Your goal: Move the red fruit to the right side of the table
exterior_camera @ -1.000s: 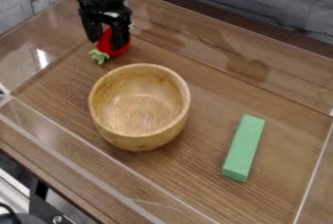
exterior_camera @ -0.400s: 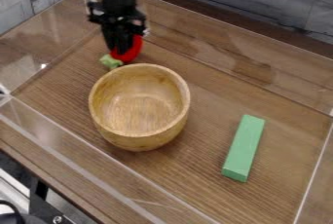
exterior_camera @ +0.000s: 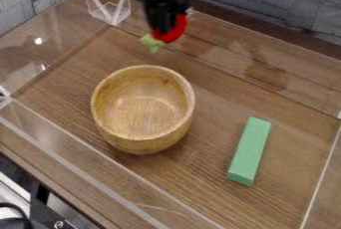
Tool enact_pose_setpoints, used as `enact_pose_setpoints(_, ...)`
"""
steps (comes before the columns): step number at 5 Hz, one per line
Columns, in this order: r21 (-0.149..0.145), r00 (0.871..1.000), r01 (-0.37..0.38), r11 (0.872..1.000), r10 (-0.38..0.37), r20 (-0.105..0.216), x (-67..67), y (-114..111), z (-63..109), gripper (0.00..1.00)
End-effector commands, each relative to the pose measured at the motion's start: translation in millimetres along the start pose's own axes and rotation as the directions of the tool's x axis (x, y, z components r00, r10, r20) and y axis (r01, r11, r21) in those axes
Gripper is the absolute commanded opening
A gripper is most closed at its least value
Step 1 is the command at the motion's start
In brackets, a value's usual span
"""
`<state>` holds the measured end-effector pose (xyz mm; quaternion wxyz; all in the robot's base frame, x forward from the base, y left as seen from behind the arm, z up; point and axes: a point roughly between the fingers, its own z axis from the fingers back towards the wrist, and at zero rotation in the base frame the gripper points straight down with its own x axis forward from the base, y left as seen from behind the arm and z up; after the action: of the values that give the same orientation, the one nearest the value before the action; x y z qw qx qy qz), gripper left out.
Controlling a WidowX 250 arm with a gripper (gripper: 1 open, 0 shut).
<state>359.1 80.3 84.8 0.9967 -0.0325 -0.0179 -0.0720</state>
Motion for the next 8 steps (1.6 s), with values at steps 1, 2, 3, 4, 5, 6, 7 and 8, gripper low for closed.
enact_pose_setpoints(1, -0.002, 0.994, 0.100, 0.995, -0.100, 0.040, 19.3, -26.7, 6.2, 0.00)
enact_pose_setpoints(2, -0.009, 0.986, 0.164, 0.986, -0.164, 0.042, 28.9, -76.3, 3.3, 0.00)
enact_pose_setpoints(3, -0.020, 0.978, 0.209, 0.978, -0.208, 0.030, 33.2, -125.6, -9.5, 0.00)
enact_pose_setpoints(4, -0.030, 0.977, 0.212, 0.977, -0.211, 0.021, 35.2, -158.6, -29.4, 0.00)
enact_pose_setpoints(5, -0.027, 0.983, 0.180, 0.983, -0.180, 0.022, 37.3, -162.4, -44.8, 0.00)
enact_pose_setpoints(6, -0.015, 0.986, 0.163, 0.987, -0.162, 0.022, 34.3, -153.3, -54.8, 0.00)
enact_pose_setpoints(7, 0.000, 0.989, 0.145, 0.989, -0.145, 0.024, 32.5, -144.2, -62.4, 0.00)
enact_pose_setpoints(8, 0.016, 0.995, 0.095, 0.995, -0.095, 0.030, 30.4, -132.7, -58.0, 0.00)
